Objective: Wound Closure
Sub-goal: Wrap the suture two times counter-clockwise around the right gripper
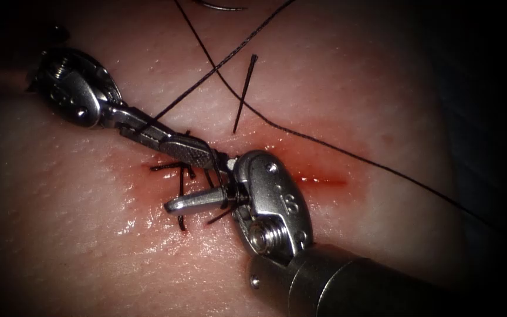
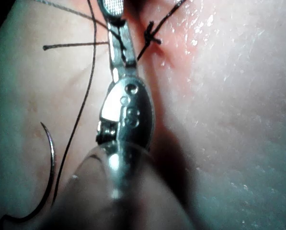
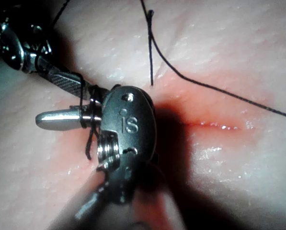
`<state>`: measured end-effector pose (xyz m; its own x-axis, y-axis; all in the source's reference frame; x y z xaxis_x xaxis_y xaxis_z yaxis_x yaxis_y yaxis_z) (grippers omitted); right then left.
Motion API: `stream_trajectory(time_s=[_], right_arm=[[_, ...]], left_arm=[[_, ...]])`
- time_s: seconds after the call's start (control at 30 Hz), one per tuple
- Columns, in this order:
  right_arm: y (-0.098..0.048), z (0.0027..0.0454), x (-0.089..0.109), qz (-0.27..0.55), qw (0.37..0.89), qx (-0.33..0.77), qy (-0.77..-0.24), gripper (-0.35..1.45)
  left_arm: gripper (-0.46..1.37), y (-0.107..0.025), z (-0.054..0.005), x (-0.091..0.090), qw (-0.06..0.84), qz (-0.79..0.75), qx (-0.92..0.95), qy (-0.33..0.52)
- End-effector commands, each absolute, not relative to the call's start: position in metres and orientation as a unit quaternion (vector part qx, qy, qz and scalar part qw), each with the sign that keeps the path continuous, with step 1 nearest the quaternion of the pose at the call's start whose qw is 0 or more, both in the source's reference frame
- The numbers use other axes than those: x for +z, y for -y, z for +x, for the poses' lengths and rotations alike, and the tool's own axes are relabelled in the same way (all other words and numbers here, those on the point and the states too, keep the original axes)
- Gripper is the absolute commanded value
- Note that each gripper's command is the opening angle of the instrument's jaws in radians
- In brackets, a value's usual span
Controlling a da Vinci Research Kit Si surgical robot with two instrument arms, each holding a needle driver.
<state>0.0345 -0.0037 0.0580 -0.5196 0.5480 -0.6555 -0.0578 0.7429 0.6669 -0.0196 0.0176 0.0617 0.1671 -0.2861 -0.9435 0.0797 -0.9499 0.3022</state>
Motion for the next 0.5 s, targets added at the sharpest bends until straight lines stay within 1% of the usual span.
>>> stream_trajectory(time_s=[0.03,0.2,0.23,0.3,0.33,0.37,0.4,0.5], right_arm=[[0.0036,0.0346,0.0581,0.148,0.463,0.330,-0.809,0.79],[0.0030,0.0340,0.0587,0.141,0.464,0.331,-0.810,0.75],[0.0029,0.0338,0.0589,0.142,0.464,0.331,-0.809,0.75],[0.0027,0.0335,0.0591,0.141,0.464,0.332,-0.809,0.75],[0.0025,0.0331,0.0593,0.138,0.465,0.332,-0.809,0.75],[0.0024,0.0329,0.0595,0.138,0.465,0.333,-0.808,0.75],[0.0023,0.0327,0.0596,0.136,0.466,0.332,-0.809,0.74],[0.0021,0.0323,0.0598,0.136,0.466,0.333,-0.808,0.74]], left_arm=[[-0.35,-0.0174,-0.0199,0.0615,0.143,0.748,-0.644,0.073],[-0.35,-0.0169,-0.0205,0.0608,0.147,0.742,-0.648,0.090],[-0.31,-0.0168,-0.0205,0.0606,0.147,0.741,-0.649,0.091],[-0.18,-0.0166,-0.0205,0.0603,0.146,0.740,-0.650,0.092],[-0.17,-0.0165,-0.0204,0.0601,0.145,0.741,-0.650,0.092],[-0.19,-0.0163,-0.0203,0.0599,0.143,0.741,-0.649,0.093],[-0.25,-0.0162,-0.0202,0.0598,0.144,0.741,-0.649,0.093],[-0.19,-0.0159,-0.0201,0.0596,0.143,0.740,-0.651,0.094]])
